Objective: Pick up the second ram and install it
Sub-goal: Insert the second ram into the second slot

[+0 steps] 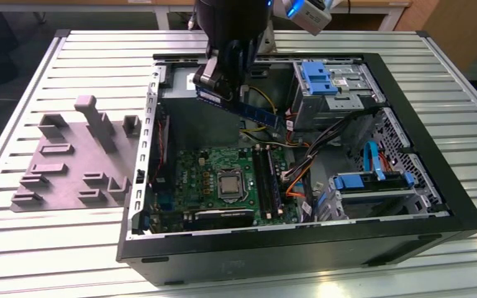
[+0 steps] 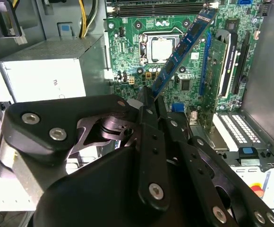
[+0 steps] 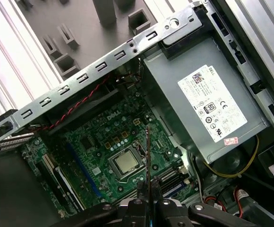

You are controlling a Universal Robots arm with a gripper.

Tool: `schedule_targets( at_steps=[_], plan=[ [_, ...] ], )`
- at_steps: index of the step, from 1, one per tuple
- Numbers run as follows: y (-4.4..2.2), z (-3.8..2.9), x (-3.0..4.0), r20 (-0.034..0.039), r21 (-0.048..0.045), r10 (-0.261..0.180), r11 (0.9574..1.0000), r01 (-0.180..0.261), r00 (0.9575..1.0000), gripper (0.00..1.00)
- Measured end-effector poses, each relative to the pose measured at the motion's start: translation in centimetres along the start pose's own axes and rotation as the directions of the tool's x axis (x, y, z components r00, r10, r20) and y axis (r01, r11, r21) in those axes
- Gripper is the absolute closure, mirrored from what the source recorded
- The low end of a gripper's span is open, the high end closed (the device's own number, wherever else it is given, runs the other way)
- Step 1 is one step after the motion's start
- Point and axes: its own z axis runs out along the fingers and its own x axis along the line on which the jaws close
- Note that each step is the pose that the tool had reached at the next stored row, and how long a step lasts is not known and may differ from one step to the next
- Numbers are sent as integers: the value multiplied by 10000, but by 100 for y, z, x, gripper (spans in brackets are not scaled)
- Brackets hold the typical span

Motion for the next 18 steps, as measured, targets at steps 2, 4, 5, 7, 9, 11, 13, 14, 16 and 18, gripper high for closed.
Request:
schedule_targets(
  at_steps=[2, 4, 5, 7, 9, 11, 13, 14, 16, 18],
  plan=[
    [0, 0, 0, 0, 0, 5, 10000, -5, 10000, 86],
    [0, 0, 0, 0, 0, 12, 10000, -12, 10000, 86],
    [0, 0, 0, 0, 0, 14, 10000, -14, 10000, 86],
    [0, 0, 0, 0, 0, 19, 10000, -19, 10000, 86],
    [0, 0, 0, 1, 1, 73, 10000, -73, 10000, 86],
    [0, 1, 0, 5, 4, 366, 9993, -366, 9993, 86],
    [0, 0, 0, 6, 6, 487, 9988, -487, 9988, 86],
    [0, 1, 0, 7, 6, 491, 9988, -491, 9988, 86],
    [0, 1, 0, 8, 6, 498, 9988, -498, 9988, 86],
    [0, 2, 0, 10, 8, 670, 9978, -670, 9978, 86]
  ],
)
